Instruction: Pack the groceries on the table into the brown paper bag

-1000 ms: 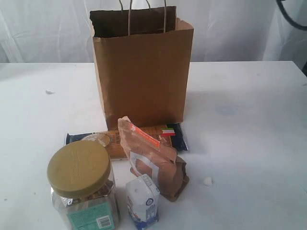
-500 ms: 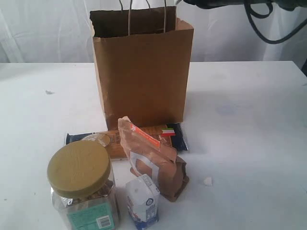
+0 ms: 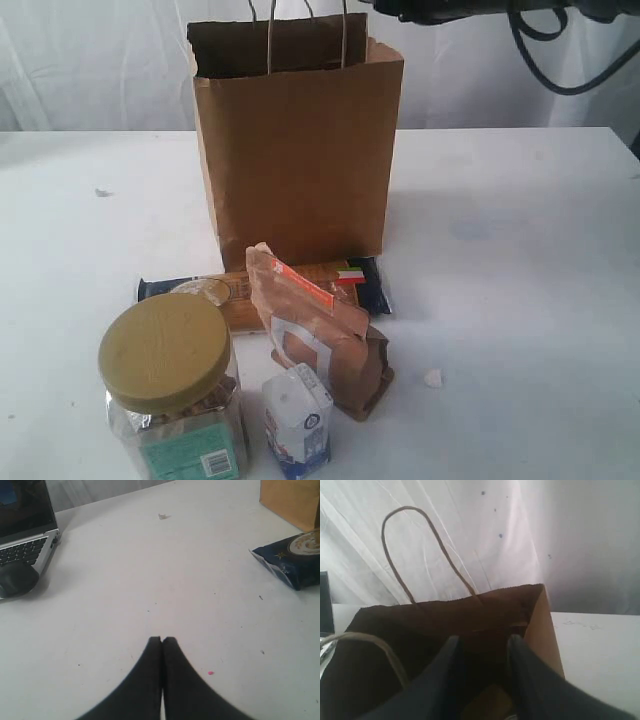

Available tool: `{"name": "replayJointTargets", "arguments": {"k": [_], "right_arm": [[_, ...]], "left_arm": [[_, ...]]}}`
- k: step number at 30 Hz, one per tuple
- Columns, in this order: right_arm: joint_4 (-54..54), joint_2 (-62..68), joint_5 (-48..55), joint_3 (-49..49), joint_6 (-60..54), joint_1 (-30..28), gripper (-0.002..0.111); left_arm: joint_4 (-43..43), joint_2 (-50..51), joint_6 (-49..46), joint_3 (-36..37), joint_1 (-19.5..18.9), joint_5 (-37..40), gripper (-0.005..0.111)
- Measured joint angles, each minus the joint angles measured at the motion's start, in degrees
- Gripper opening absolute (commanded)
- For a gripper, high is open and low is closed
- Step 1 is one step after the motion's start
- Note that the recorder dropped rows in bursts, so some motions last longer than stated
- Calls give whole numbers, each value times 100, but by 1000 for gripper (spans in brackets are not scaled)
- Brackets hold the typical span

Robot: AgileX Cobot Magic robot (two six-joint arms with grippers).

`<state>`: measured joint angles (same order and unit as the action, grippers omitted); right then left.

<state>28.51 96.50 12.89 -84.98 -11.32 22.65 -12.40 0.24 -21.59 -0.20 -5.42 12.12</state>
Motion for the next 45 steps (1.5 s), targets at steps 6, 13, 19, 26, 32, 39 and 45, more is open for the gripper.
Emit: {"name": "replayJointTargets", "arguments": {"k": [6,13,19,26,32,39,45], "right_arm": [[-33,0,698,0,-11,0,26],[-868,-386,1575,0,-11,0,14],[-1908,-1317,2320,49,-11,0,2],[-3103,-2477,3332,836,-11,-4,0],[-3305,-2848,3759,2007,-1,-13,0],[-3001,-2770,2877,3283,21,-13,0],[-2389,-2245,1993,3930,-21,-13,0]], "left_arm": [[0,0,0,0,0,0,0],[0,0,0,0,0,0,0],[0,0,0,0,0,0,0],[0,0,0,0,0,0,0],[0,0,0,0,0,0,0],[0,0,0,0,0,0,0],[0,0,0,0,0,0,0]]}}
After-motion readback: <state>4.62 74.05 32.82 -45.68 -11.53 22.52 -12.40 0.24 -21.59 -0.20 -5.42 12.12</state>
